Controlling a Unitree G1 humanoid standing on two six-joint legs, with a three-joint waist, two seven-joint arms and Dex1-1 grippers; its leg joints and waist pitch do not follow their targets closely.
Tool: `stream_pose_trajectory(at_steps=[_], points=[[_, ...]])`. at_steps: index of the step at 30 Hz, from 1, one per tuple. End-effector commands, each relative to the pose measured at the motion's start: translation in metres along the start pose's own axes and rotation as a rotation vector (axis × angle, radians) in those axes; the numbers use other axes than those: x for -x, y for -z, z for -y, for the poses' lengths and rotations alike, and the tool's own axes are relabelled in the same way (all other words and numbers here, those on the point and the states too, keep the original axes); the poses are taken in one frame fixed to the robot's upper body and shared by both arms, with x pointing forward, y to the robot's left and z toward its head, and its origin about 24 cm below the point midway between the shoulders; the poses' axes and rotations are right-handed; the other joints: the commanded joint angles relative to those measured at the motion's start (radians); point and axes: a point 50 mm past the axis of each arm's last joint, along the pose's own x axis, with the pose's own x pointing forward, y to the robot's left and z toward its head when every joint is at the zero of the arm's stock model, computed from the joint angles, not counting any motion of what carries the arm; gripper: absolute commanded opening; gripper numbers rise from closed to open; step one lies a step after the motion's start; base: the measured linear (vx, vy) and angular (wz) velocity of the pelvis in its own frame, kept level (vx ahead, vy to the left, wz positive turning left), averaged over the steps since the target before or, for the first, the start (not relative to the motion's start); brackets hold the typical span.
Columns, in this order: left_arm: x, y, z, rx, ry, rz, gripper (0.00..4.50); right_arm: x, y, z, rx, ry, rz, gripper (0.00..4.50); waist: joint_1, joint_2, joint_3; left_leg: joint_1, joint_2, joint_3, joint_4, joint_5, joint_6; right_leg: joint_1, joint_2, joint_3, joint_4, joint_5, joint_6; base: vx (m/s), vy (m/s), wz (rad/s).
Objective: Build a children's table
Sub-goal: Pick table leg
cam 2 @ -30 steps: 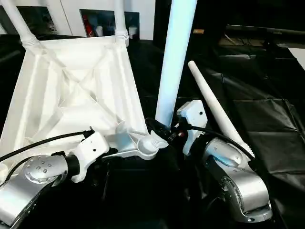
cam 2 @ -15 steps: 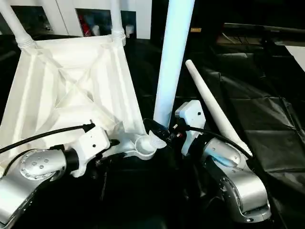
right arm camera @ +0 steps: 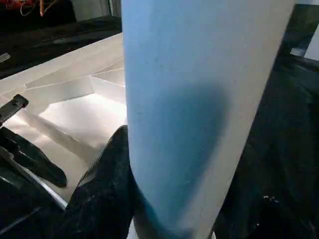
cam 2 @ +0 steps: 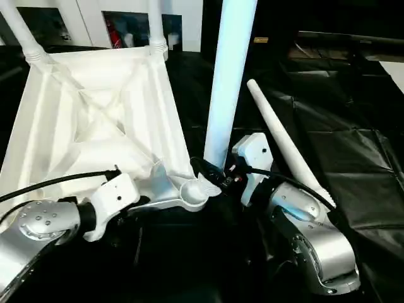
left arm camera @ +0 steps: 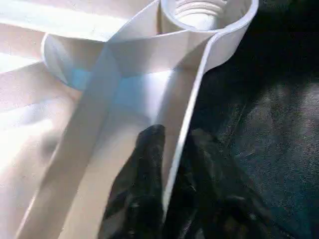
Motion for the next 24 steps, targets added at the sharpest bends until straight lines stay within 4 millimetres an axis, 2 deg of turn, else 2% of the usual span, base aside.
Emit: stream_pose_trajectory(at_steps=[1, 14, 15, 19, 24], points=[[0.002, -0.001, 0.007, 0.004, 0.049, -0.002, 0.72, 0.003, 0.014, 0.0, -0.019, 0.006, -0.079, 1.83, 0.0, 0.006, -0.05, 0.019, 0.07, -0.027, -0.08, -0.056, 0.044, 0.043, -0.08, 0.046, -0.061, -0.048, -0.26, 0.0, 0.0, 0.0], [0.0, 0.0, 0.009, 0.017, 0.061, -0.001, 0.08, 0.002, 0.015, 0.0, -0.021, 0.01, -0.08, 1.83, -0.004, 0.007, -0.048, 0.02, 0.069, -0.026, -0.081, -0.071, 0.043, 0.044, -0.079, 0.046, -0.062, -0.057, -0.265, 0.0, 0.0, 0.0], [-0.001, 0.0, 0.009, 0.017, 0.064, -0.001, 0.03, 0.002, 0.015, 0.0, -0.02, 0.009, -0.08, 1.83, -0.003, 0.01, -0.049, 0.02, 0.069, -0.026, -0.081, -0.074, 0.042, 0.044, -0.08, 0.046, -0.062, -0.063, -0.265, 0.0, 0.0, 0.0], [-0.002, 0.0, 0.008, 0.018, 0.061, 0.001, 0.03, 0.001, 0.014, 0.0, -0.018, 0.009, -0.076, 1.83, -0.004, 0.006, -0.051, 0.021, 0.07, -0.026, -0.08, -0.066, 0.042, 0.044, -0.078, 0.046, -0.061, -0.051, -0.265, 0.0, 0.0, 0.0], [-0.003, 0.004, -0.002, 0.02, 0.014, 0.011, 0.03, -0.002, 0.011, 0.002, -0.044, 0.016, -0.052, 1.83, -0.002, 0.009, -0.053, 0.021, 0.069, -0.025, -0.08, -0.074, 0.043, 0.044, -0.079, 0.046, -0.062, -0.066, -0.266, 0.0, 0.0, 0.0]])
